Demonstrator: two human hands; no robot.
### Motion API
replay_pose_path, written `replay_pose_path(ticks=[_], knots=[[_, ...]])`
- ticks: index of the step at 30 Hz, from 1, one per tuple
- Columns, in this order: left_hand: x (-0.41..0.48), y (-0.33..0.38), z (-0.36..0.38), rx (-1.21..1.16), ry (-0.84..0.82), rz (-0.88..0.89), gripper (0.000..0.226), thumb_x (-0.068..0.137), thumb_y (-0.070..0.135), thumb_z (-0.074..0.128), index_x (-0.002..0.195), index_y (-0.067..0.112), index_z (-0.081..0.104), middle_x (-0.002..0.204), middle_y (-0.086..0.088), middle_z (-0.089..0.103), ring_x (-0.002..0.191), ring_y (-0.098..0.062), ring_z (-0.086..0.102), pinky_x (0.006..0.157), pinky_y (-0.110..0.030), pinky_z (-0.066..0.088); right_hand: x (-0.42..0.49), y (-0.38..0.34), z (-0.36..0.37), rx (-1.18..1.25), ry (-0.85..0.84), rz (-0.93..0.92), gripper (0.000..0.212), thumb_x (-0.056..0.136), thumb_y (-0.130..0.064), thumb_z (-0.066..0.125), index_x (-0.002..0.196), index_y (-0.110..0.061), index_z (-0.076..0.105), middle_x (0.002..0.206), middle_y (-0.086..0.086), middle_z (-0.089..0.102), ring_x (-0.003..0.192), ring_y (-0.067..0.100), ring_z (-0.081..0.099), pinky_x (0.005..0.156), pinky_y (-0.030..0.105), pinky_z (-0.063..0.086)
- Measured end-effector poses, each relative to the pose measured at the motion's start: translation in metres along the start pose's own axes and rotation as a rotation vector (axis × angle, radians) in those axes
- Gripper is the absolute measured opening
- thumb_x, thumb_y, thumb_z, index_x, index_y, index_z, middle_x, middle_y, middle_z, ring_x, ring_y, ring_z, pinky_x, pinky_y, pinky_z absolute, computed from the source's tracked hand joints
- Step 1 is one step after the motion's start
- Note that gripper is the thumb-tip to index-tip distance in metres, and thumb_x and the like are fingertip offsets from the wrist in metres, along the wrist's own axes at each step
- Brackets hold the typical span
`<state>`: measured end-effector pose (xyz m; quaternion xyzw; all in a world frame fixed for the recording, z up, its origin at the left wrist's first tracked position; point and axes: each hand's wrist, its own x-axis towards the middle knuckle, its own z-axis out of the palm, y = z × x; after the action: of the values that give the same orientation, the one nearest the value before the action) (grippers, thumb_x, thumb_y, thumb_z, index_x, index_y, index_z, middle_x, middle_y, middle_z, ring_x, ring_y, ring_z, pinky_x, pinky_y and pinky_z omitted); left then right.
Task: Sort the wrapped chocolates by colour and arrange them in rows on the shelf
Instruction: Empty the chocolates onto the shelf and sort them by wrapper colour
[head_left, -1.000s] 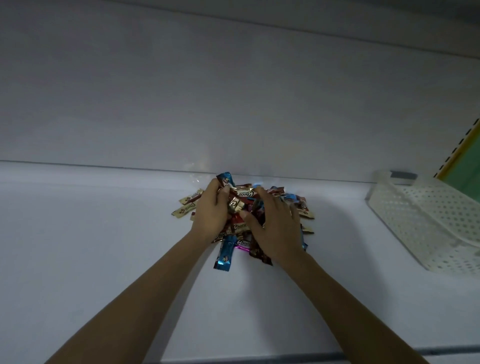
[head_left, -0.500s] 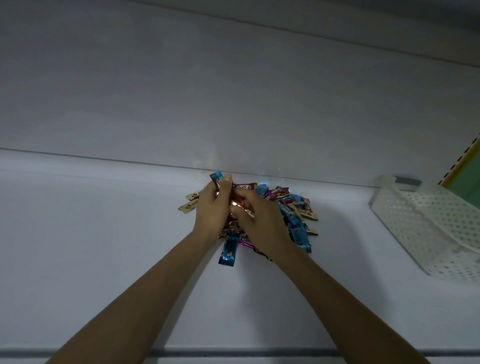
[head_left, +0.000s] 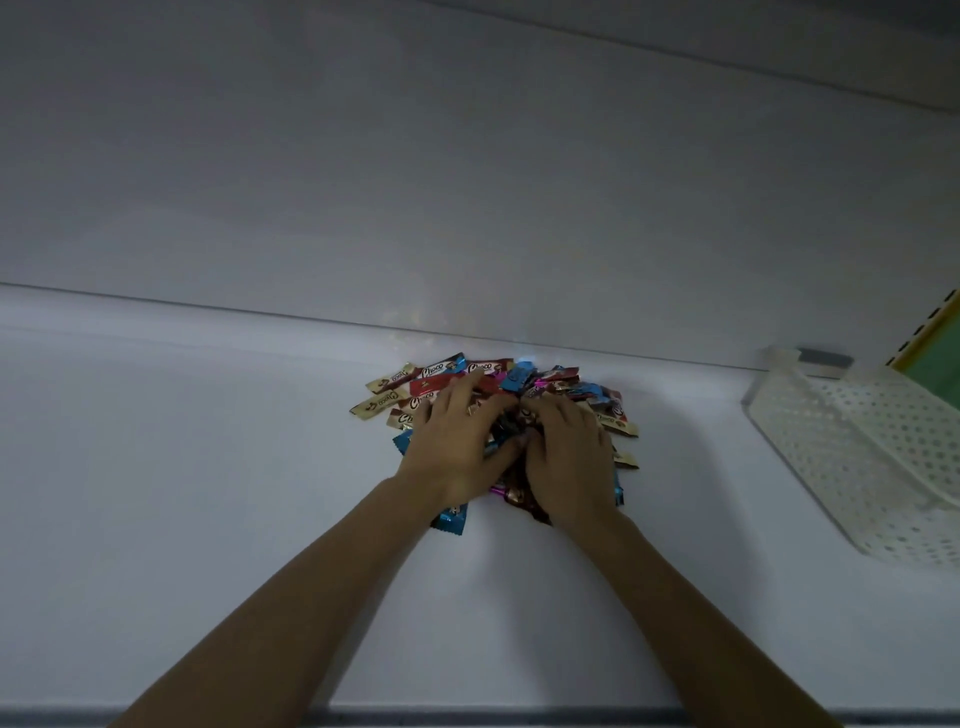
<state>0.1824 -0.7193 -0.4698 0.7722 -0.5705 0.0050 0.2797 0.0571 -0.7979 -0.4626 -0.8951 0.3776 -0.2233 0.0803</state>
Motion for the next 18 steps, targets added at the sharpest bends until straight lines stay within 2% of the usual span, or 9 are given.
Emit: replay_pose_path(ticks=[3,5,8,10,12,15,18], knots=[[0.004,-0.002,-0.006,0.071,-0.141,-0.014,0.079,0.073,0.063,0.040,0.147,0.040,0.030,0.162,-0.006,0.006,0.146,-0.033,0.011,0.116,-0.056,0.015,-0.003,-0.004,0.003,0.090,0.119,-0.011,0.056,0.086,-0.031,0.020,0.125,-0.017,0.057,0.130,0.006,0.056,0.123,0.028,0.048,0.108,0.049,0.033],[0.008,-0.003,-0.010,0.109,-0.150,0.000,0.083,0.069,0.060,0.046,0.147,0.039,0.032,0.159,-0.007,0.016,0.141,-0.035,0.022,0.112,-0.052,0.025,-0.003,-0.003,0.003,0.226,0.215,0.018,0.047,0.086,-0.024,0.028,0.117,-0.013,0.062,0.117,0.007,0.063,0.112,0.028,0.056,0.099,0.050,0.042],[0.012,-0.002,-0.008,0.056,-0.029,0.087,0.066,0.076,0.046,0.061,0.139,0.028,0.050,0.139,-0.007,0.045,0.120,-0.032,0.045,0.098,-0.041,0.041,-0.001,0.000,0.004,0.312,0.235,0.049,0.039,0.087,-0.019,0.035,0.114,-0.012,0.062,0.112,0.006,0.064,0.106,0.025,0.058,0.094,0.049,0.045],[0.014,-0.002,-0.007,-0.015,0.047,0.123,0.052,0.083,0.034,0.065,0.133,0.022,0.057,0.127,-0.008,0.054,0.111,-0.026,0.053,0.088,-0.032,0.042,0.001,0.000,0.005,0.324,0.235,0.040,0.033,0.091,-0.018,0.040,0.115,-0.013,0.061,0.112,0.005,0.064,0.106,0.024,0.057,0.094,0.048,0.045],[0.017,0.003,-0.010,-0.081,0.099,0.106,0.042,0.087,0.025,0.066,0.128,0.019,0.062,0.121,-0.008,0.059,0.105,-0.022,0.057,0.084,-0.030,0.043,0.002,0.002,0.006,0.333,0.247,0.040,0.026,0.094,-0.016,0.046,0.114,-0.013,0.061,0.112,0.005,0.063,0.107,0.024,0.057,0.097,0.047,0.043],[0.020,0.008,-0.016,-0.251,0.263,0.035,0.030,0.088,0.017,0.067,0.118,0.016,0.067,0.109,-0.002,0.066,0.095,-0.016,0.061,0.085,-0.031,0.051,0.001,0.001,0.003,0.302,0.284,0.036,0.031,0.093,-0.027,0.040,0.111,-0.014,0.062,0.109,0.003,0.064,0.107,0.023,0.055,0.099,0.039,0.038],[0.027,0.010,-0.026,-0.485,0.402,-0.095,0.030,0.091,0.016,0.064,0.120,0.018,0.062,0.101,0.016,0.062,0.090,0.001,0.060,0.080,-0.013,0.050,0.001,-0.005,-0.003,0.330,0.366,-0.037,0.040,0.094,-0.036,0.033,0.107,-0.012,0.062,0.103,0.003,0.064,0.099,0.020,0.056,0.092,0.036,0.044]])
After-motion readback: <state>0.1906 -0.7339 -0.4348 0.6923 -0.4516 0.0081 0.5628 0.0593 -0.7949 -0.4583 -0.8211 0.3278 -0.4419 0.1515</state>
